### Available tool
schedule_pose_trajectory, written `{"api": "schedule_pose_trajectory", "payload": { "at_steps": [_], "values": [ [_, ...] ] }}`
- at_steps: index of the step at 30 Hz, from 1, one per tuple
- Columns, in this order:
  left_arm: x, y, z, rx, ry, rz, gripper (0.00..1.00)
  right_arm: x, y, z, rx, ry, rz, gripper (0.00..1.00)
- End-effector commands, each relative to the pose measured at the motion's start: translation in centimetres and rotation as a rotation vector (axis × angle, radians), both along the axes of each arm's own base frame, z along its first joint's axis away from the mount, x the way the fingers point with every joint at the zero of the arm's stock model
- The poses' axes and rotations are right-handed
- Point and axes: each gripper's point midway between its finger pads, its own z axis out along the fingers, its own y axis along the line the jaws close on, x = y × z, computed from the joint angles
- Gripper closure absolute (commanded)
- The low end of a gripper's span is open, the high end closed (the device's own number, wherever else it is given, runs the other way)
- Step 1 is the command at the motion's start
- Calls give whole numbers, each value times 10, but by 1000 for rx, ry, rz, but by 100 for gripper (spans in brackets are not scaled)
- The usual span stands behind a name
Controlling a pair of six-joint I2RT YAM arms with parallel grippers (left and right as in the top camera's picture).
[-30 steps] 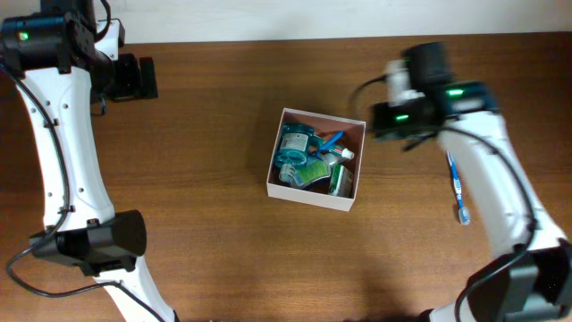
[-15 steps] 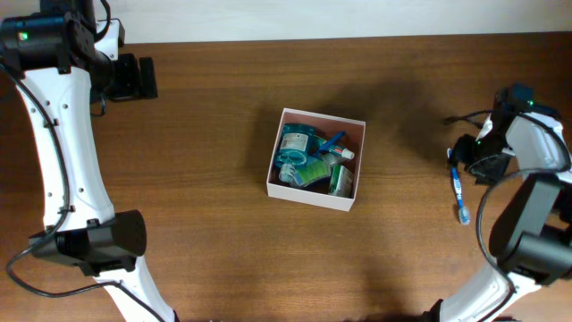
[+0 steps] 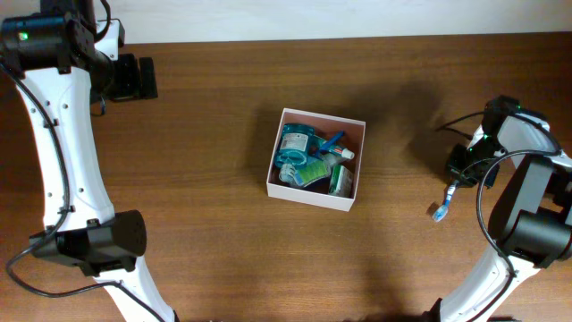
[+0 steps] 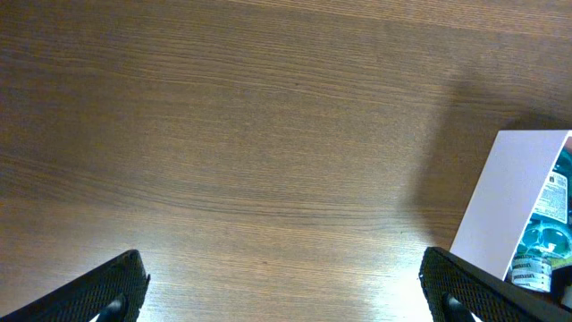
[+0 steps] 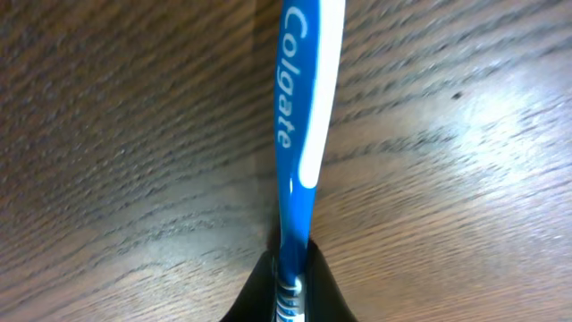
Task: Pack container
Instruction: 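Reach the right gripper to the blue toothbrush and grasp it, then carry the toothbrush into the box and release it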
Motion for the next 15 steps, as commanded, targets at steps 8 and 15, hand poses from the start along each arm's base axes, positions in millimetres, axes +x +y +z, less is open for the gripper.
{"api": "schedule_pose_trajectory", "payload": {
  "at_steps": [8,15],
  "values": [
    [-5,2,16,8,-44,15,1,48,91,177,62,-460,264,96],
    [-5,2,16,8,-44,15,1,36,255,192,36,-580,1059,96]
  ]
}}
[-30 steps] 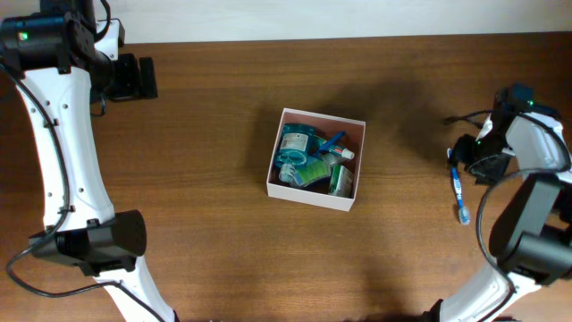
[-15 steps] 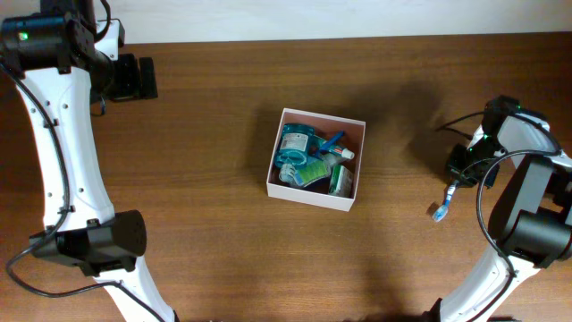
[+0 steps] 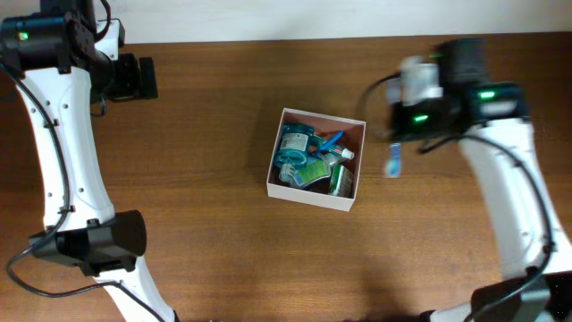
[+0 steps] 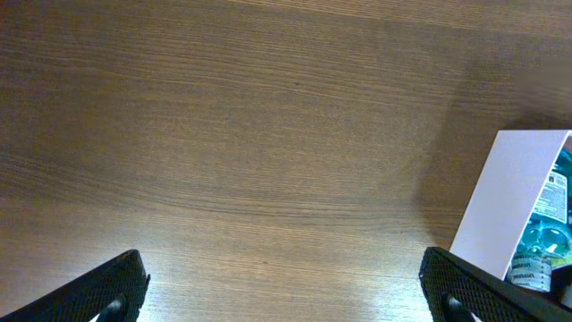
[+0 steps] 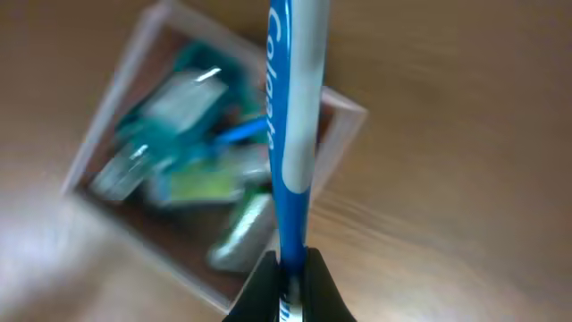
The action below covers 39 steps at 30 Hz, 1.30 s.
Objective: Pack container
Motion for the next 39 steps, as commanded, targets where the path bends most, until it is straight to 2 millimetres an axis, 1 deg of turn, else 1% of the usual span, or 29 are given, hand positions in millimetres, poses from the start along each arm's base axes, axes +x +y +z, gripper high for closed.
{"api": "schedule_pose_trajectory", "payload": {
  "at_steps": [1,3,4,6,7,8,9,11,12,13,15,16,19,20,21,22,23,24,26,27,29,31,32,33,34,36,37,38,39],
  "values": [
    [-5,2,16,8,-44,15,1,1,55,-31,-127,-20,267,96],
    [-5,2,16,8,-44,15,1,14,83,-49,-153,-48,321,96],
    [-5,2,16,8,-44,15,1,21,90,-56,-161,-60,328,96],
    [-5,2,16,8,-44,15,1,32,95,-67,-178,-77,322,95],
    [-5,2,16,8,-44,15,1,38,96,-72,-178,-81,317,85],
    [-5,2,16,8,-44,15,1,41,98,-76,-175,-83,316,70],
    [-5,2,16,8,-44,15,1,41,99,-76,-172,-84,316,67],
    [-5,2,16,8,-44,15,1,38,102,-69,-153,-91,326,33],
    [-5,2,16,8,-44,15,1,37,104,-65,-143,-93,330,33],
    [-5,2,16,8,-44,15,1,33,107,-56,-121,-96,340,32],
    [-5,2,16,8,-44,15,0,20,115,-30,-34,-73,320,32],
    [-5,2,16,8,-44,15,1,13,116,-14,0,-61,298,32],
    [-5,2,16,8,-44,15,1,-3,112,18,25,-55,286,31],
    [-5,2,16,8,-44,15,1,-13,110,35,36,-58,291,27],
    [-5,2,16,8,-44,15,0,-21,111,47,58,-60,302,23],
    [-5,2,16,8,-44,15,1,-31,115,63,101,-69,322,11],
    [-5,2,16,8,-44,15,1,-39,119,78,147,-82,345,1],
    [-5,2,16,8,-44,15,1,-49,125,97,205,-103,375,1],
    [-5,2,16,8,-44,15,1,-62,128,127,262,-162,402,1],
    [-5,2,16,8,-44,15,1,-70,125,146,297,-187,358,1],
    [-5,2,16,8,-44,15,1,-80,121,160,344,-185,294,1],
    [-5,2,16,8,-44,15,1,-87,118,164,344,-186,295,1],
    [-5,2,16,8,-44,15,1,-89,111,164,322,-195,281,1],
    [-5,2,16,8,-44,15,1,-86,101,166,293,-219,248,1],
    [-5,2,16,8,-44,15,1,-78,75,173,242,-275,162,1],
    [-5,2,16,8,-44,15,0,-73,46,184,219,-328,74,1],
    [-5,2,16,8,-44,15,1,-73,21,193,209,-368,2,1],
    [-5,2,16,8,-44,15,1,-75,0,202,201,-404,-58,1],
    [-5,2,16,8,-44,15,1,-79,-16,209,191,-437,-102,1]
  ]
}}
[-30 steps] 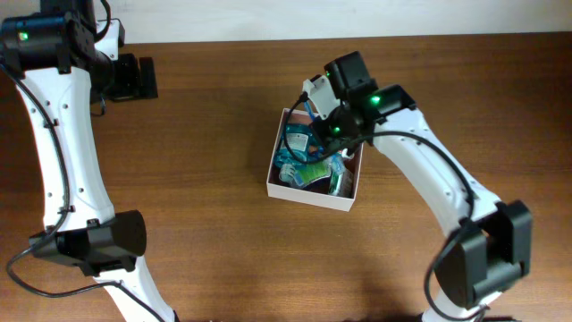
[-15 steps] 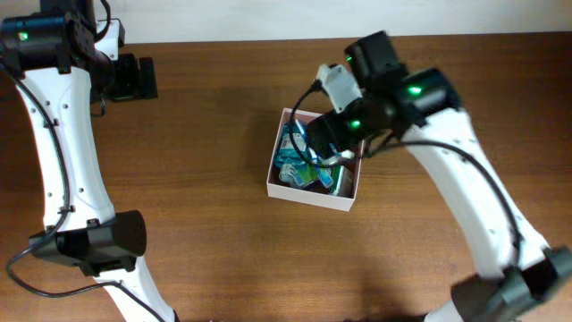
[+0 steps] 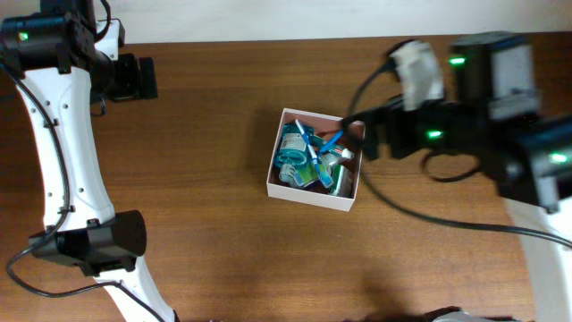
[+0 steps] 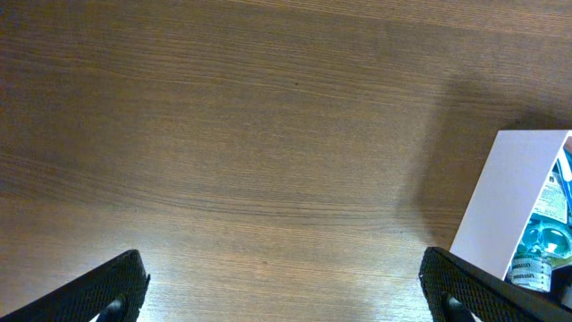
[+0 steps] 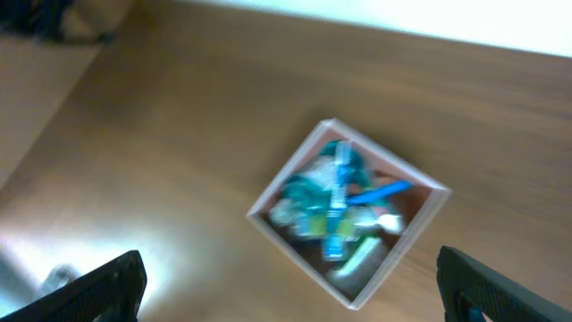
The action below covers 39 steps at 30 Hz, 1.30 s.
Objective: Pack container
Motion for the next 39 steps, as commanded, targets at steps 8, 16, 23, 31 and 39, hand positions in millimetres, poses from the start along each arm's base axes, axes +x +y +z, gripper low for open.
{"api": "schedule_pose_trajectory", "payload": {
  "at_steps": [8,16,23,31,39],
  "values": [
    [-5,2,16,8,-44,15,1,-95,-123,63,-209,-352,-360,1],
    [-5,2,16,8,-44,15,1,-128,-105,-46,-136,-437,-336,1],
    [-5,2,16,8,-44,15,1,-125,-105,-184,-132,-393,-333,1],
    [-5,2,16,8,-44,15,1,-121,-106,-279,-125,-268,-328,1],
    [-5,2,16,8,-44,15,1,-121,-106,-282,-125,-265,-328,1]
  ]
}}
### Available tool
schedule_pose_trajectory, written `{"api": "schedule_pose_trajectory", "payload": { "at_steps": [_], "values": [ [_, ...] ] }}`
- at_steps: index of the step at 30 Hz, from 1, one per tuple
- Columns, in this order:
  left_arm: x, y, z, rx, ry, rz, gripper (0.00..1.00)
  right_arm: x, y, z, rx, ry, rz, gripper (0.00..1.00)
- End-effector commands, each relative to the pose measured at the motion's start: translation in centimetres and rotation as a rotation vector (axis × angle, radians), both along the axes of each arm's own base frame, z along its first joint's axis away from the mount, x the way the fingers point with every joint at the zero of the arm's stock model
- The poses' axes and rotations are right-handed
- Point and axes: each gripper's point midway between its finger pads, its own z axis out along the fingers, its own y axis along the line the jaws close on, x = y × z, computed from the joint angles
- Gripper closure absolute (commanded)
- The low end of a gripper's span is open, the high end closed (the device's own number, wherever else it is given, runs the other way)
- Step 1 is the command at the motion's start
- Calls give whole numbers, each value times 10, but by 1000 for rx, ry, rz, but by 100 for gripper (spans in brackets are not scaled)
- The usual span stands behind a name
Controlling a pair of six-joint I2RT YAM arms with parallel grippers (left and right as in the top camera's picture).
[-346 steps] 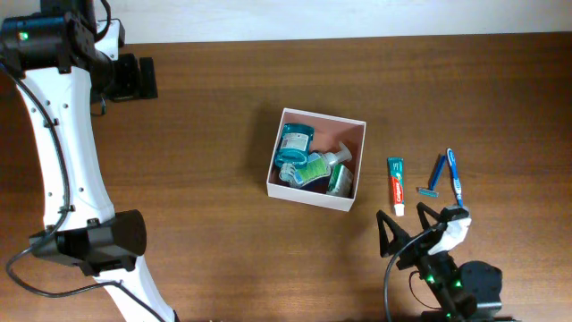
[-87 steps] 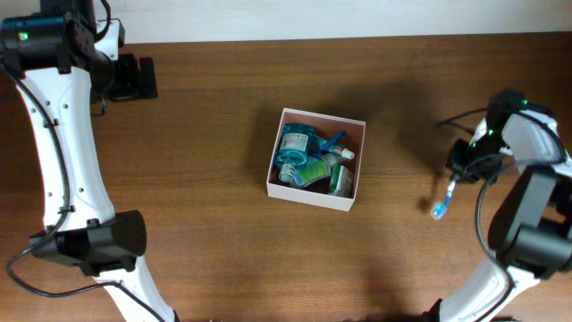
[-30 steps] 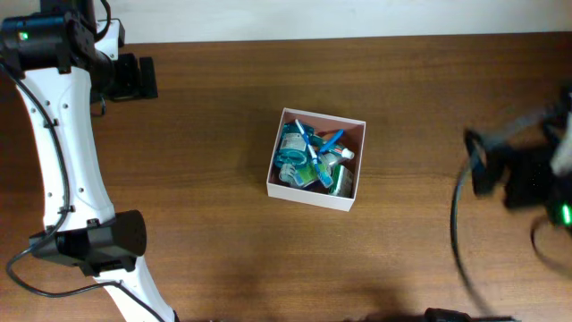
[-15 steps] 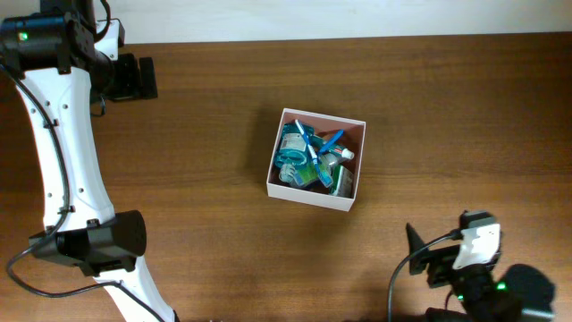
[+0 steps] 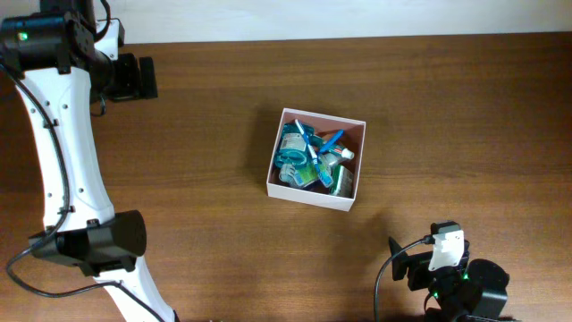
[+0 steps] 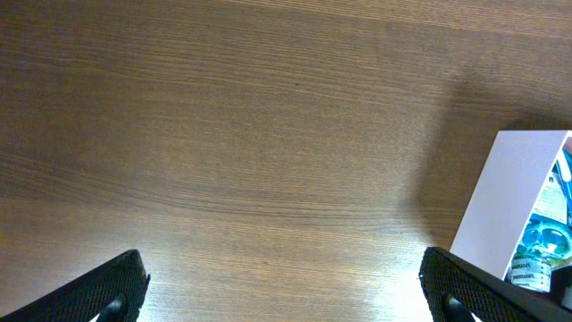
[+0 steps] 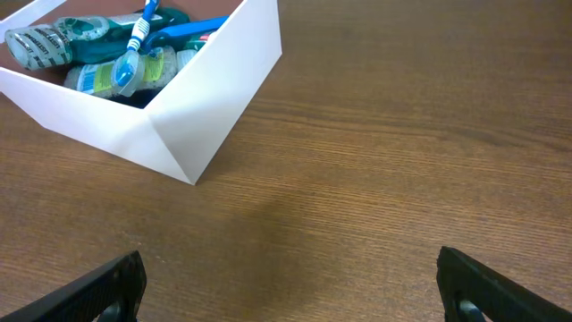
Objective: Pack container
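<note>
The white box (image 5: 315, 186) stands mid-table, holding teal bottles, tubes and the blue-and-white toothbrush (image 5: 313, 152), which lies across the top of the pile. The right wrist view shows the box (image 7: 206, 98) from low down, with the toothbrush (image 7: 134, 43) inside. My right gripper (image 7: 290, 286) is open and empty, well short of the box; in the overhead view it (image 5: 399, 261) sits folded at the front right. My left gripper (image 6: 286, 286) is open and empty over bare wood at the back left (image 5: 143, 78), with the box's wall (image 6: 509, 201) at its view's right edge.
The brown wooden table (image 5: 197, 241) carries nothing else that I can see. A pale wall strip runs along the back edge. The left arm's white links (image 5: 67, 152) stretch down the left side.
My right arm was raised to the right of the box, its gripper open; now it is folded low at the front right edge. The toothbrush stays in the box. The left arm has not moved.
My right gripper was shut on the blue toothbrush, low over the table's right side. Then it held the brush just right of the box. Then the brush lay in the box and the gripper was open. Now the arm is back at the front right.
</note>
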Motion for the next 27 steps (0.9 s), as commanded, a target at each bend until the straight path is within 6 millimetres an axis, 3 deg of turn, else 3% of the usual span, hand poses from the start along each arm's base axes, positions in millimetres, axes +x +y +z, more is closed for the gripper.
{"api": "schedule_pose_trajectory", "payload": {
  "at_steps": [1,17,19,24,27],
  "values": [
    [-5,2,16,8,-42,15,1,1,1,2,9,-13,0,1],
    [-5,2,15,8,-39,14,1,1,1,2,9,-13,0,1],
    [-9,0,22,9,-57,11,1,1,1,2,9,-13,0,1],
    [-31,-12,48,13,-112,-12,1,1,1,2,9,-13,0,1],
    [-57,-22,56,12,-110,-36,1,1,1,2,9,-13,0,1]
  ]
}}
